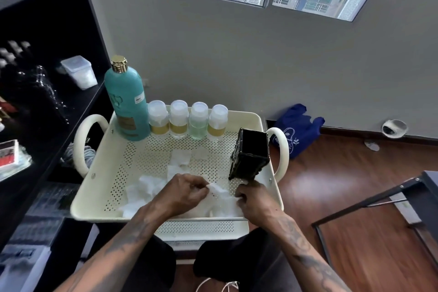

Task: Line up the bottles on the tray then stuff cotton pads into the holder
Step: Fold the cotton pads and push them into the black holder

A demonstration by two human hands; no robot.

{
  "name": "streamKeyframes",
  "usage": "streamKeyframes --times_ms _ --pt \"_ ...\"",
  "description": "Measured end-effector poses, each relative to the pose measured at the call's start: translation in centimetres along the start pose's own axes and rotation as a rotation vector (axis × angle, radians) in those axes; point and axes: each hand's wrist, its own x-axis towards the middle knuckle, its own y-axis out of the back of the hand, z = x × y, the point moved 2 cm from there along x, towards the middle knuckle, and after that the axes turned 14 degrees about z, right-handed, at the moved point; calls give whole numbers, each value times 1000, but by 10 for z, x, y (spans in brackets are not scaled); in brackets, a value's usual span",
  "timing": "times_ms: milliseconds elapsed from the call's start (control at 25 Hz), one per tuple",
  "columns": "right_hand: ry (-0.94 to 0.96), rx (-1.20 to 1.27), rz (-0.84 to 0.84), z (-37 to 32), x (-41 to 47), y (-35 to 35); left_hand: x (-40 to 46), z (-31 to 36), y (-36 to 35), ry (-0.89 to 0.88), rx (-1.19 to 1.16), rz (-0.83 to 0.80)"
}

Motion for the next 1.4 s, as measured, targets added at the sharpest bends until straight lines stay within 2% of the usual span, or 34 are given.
streamKeyframes --times_ms 80,240,360,400,440,600,680,760,880,1040,1120,1400 --pt "-6 57 42 14 -7 3 -2 -6 4 117 -110 43" --pt "10 236 89 24 -21 10 0 -15 11 226 -283 144" --pt "61 373 174 18 -26 19 -2 -16 13 431 -644 124" --pt "90 389 203 14 -26 23 -3 -17 14 449 -670 142" --pt "120 402 211 10 -26 26 -4 -18 16 417 -580 179" --pt "258 418 92 -20 -17 30 -18 -16 31 108 114 378" --pt "294 478 15 -40 -5 28 -31 -19 39 56 266 421" --pt "293 486 -44 -57 13 21 -42 -25 42 116 294 353" --pt "308 355 -125 -77 41 5 -43 -28 41 218 291 267" --pt "484 158 -184 -94 61 -9 -39 -25 39 257 298 280" --pt "505 118 -211 -94 63 -15 -39 -26 39 254 296 290" --pt "523 168 -35 -78 48 -19 -40 -26 37 268 267 279"
